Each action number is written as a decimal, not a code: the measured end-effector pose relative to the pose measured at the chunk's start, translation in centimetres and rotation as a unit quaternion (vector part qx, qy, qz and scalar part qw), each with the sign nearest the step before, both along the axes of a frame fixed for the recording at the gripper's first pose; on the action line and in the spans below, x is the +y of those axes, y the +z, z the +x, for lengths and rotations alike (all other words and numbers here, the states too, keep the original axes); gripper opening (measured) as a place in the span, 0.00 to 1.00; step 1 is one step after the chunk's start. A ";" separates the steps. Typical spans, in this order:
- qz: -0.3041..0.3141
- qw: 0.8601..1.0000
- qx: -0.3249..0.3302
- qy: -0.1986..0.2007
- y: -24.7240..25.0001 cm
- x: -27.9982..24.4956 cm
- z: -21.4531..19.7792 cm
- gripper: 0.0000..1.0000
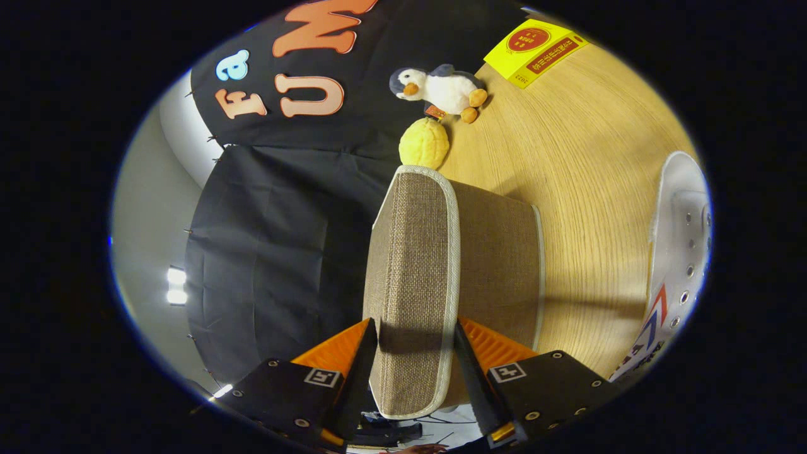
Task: Open the storage box then place both shoes into the box .Put the left shoe in first, then the right shoe, with the right side of both shoes facing outward in a uniform manner.
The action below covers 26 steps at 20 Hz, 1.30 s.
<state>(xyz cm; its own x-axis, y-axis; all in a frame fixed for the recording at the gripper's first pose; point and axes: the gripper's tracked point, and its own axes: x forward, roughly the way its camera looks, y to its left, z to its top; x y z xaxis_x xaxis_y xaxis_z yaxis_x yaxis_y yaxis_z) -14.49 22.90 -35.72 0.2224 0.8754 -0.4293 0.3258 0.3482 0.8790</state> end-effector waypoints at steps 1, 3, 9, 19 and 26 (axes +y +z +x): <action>0.010 1.000 -0.006 -0.007 0.6 0.0 0.6 0.68; 0.036 0.999 -0.016 -0.028 3.2 -0.6 1.8 0.56; 0.045 0.994 -0.098 0.005 9.6 1.9 4.1 0.32; 0.028 0.975 -0.200 0.091 16.4 13.7 7.3 0.13; 0.003 0.968 -0.206 0.142 15.8 23.1 6.8 0.13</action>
<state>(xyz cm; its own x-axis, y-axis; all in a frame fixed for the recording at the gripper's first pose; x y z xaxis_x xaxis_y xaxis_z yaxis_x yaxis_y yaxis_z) -7.72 45.97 -19.91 0.1238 0.9288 -0.3493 -0.1614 0.3662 0.9164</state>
